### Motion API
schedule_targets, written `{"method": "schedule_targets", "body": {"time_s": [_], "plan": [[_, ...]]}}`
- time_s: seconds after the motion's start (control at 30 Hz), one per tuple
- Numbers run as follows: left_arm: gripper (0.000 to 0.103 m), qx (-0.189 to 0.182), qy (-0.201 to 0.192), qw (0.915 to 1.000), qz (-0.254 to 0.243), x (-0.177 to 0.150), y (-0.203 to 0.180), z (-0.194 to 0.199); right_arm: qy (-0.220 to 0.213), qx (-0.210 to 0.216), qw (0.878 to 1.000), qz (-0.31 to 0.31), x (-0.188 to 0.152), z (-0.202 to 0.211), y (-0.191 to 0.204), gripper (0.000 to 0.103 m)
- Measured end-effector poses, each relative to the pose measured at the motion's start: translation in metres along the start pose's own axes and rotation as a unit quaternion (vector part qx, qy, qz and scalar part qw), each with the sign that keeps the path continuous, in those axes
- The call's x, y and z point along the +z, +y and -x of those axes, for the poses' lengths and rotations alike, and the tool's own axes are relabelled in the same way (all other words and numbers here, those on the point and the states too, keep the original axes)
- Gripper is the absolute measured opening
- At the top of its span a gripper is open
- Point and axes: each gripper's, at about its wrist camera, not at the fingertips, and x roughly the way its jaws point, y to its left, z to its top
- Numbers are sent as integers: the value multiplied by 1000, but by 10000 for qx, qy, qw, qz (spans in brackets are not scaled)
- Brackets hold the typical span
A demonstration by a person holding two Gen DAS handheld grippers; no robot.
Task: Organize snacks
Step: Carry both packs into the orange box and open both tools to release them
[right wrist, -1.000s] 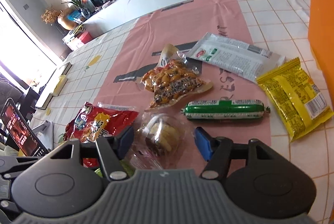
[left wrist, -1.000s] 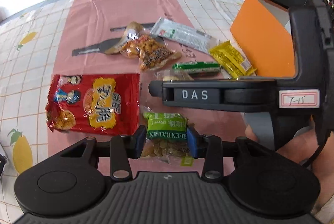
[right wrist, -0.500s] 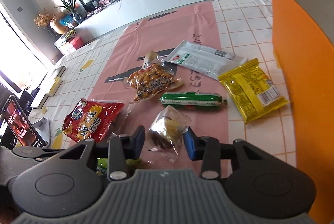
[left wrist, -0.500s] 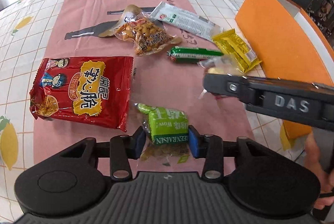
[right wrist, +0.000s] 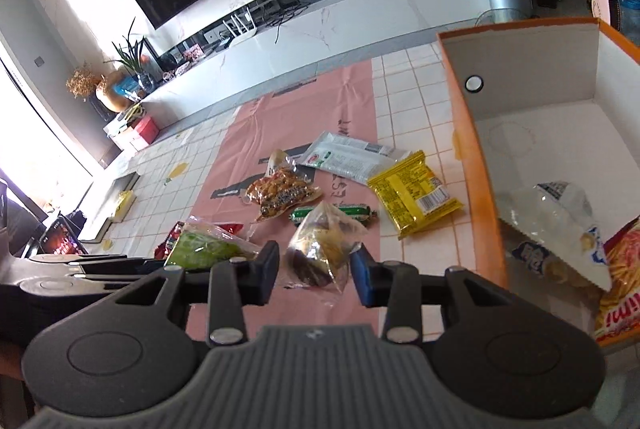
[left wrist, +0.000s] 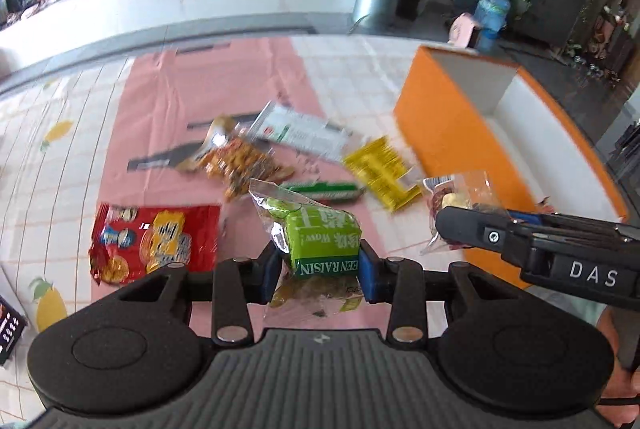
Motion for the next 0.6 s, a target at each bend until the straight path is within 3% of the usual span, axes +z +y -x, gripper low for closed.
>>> {"method": "schedule_targets", "body": {"time_s": [0.4,0.6], "plan": [[44,-951,-359,9897,-1009,49,-94,38,-457,-346,9984,-21,45,106,-44,36],[44,-1458,40,9779,-1496,68,-144,23,-206,-544,9983,104,71,141,-74,36]]}}
